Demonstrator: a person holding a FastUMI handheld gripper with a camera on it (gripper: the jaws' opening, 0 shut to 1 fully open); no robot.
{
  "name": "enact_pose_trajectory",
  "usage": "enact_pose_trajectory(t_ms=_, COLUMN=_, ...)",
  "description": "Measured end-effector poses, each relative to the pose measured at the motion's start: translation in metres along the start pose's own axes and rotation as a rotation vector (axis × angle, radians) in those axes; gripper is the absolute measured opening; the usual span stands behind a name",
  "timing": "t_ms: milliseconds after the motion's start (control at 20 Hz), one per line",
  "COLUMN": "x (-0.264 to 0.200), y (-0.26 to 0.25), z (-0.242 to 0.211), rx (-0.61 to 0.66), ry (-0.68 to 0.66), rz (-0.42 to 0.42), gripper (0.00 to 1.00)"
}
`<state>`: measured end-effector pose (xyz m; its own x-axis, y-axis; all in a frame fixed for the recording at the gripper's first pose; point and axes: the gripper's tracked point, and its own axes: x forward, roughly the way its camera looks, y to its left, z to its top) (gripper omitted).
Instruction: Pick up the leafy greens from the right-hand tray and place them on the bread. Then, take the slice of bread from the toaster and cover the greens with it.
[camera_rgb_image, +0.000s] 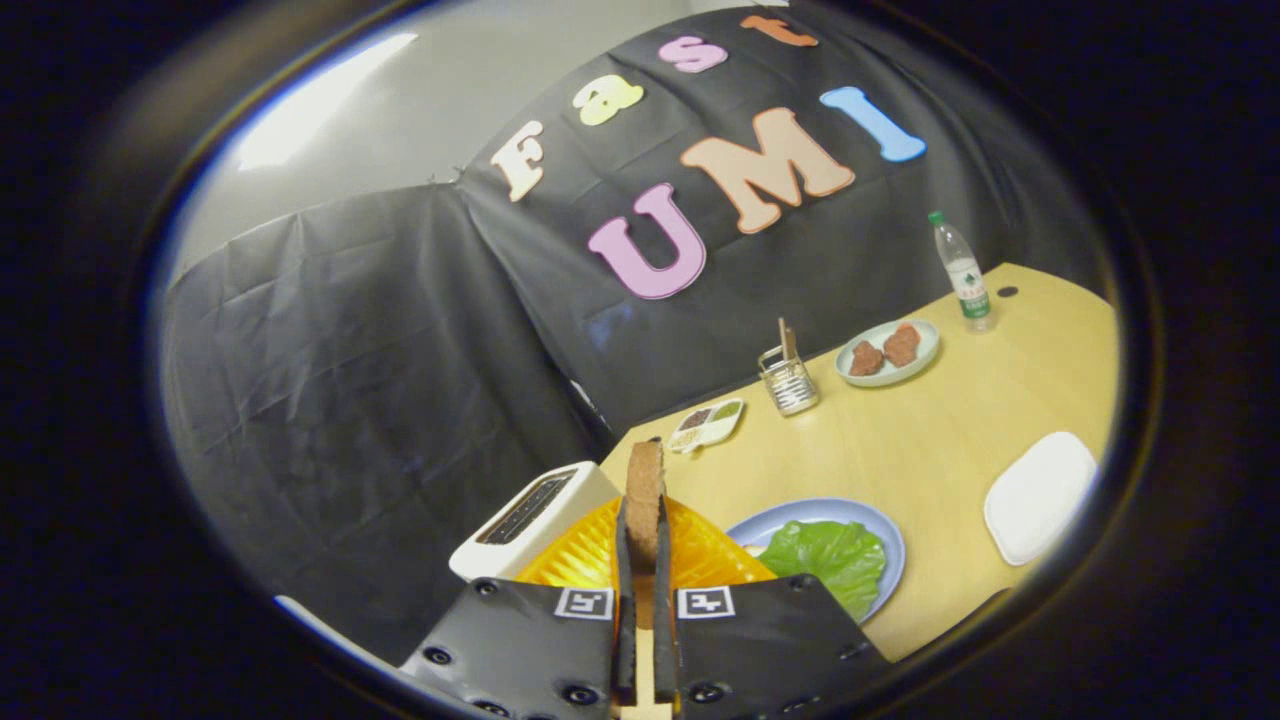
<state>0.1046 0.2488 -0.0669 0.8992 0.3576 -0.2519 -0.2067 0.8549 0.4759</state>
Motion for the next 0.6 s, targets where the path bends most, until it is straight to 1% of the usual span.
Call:
enact_pose_trajectory(t_ms=200, x=0.017, y=-0.033, z=-0.019, rx=0.128, ry=0.005, rz=-0.036, gripper=0.09)
enact_pose_trajectory(t_ms=300, x=0.025, y=-0.049, z=-0.034, rx=0.162, ry=0.031, rz=-0.058, gripper=0.09)
enact_pose_trajectory(t_ms=450, x=0.028, y=-0.069, z=-0.052, rx=0.146, ry=0.062, rz=-0.107, gripper=0.09)
enact_pose_trajectory(t_ms=600, x=0.025, y=-0.081, z=-0.057, rx=0.074, ry=0.060, rz=-0.158, gripper=0.09)
